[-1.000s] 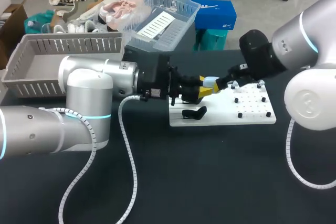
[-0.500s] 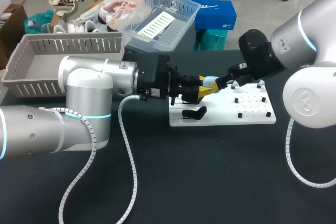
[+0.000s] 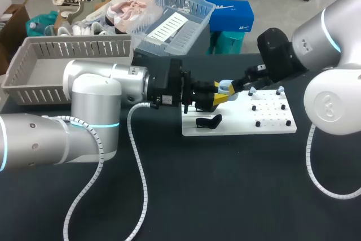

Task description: Pick up each earbud case from the left stands, insert the matching earbuds, close the lid, and place the case in the box.

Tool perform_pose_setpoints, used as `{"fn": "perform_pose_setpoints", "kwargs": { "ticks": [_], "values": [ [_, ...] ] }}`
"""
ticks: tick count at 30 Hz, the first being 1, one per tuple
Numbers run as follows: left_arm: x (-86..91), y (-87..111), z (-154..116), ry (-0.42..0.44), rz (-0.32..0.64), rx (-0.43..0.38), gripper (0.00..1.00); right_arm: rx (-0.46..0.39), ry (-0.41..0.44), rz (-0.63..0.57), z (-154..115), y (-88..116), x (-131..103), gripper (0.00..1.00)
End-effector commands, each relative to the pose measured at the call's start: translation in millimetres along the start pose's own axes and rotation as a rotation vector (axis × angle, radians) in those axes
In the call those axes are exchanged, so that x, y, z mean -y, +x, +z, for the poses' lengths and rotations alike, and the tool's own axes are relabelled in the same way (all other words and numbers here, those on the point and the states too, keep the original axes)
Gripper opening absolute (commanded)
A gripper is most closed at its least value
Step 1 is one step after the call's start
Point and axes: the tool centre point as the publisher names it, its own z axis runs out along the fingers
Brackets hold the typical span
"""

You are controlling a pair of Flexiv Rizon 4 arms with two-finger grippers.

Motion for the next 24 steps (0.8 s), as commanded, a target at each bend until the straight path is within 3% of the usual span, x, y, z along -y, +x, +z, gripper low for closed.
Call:
{"fn": "perform_pose_setpoints", "kwargs": {
  "ticks": [1, 9, 14, 18, 24],
  "values": [
    [-0.1, 0.5, 0, -0.001, 0.001, 0.002, 0.00, -0.003, -0.004, -0.007, 0, -6, 0, 1.00],
    [-0.1, 0.5, 0, -0.001, 0.001, 0.002, 0.00, 0.032, 0.037, -0.042, -13, -15, 2, 1.00],
    [-0.1, 0.5, 0, -0.001, 0.001, 0.002, 0.00, 0.047, 0.159, -0.080, -32, -14, 18, 1.00],
    [-0.1, 0.5, 0, -0.001, 0.001, 0.002, 0.00, 0.017, 0.286, -0.110, -41, -7, 36, 1.00],
    [-0.1, 0.5, 0, -0.001, 0.001, 0.002, 0.00, -0.047, 0.401, -0.107, -46, 7, 63, 1.00]
  ]
}}
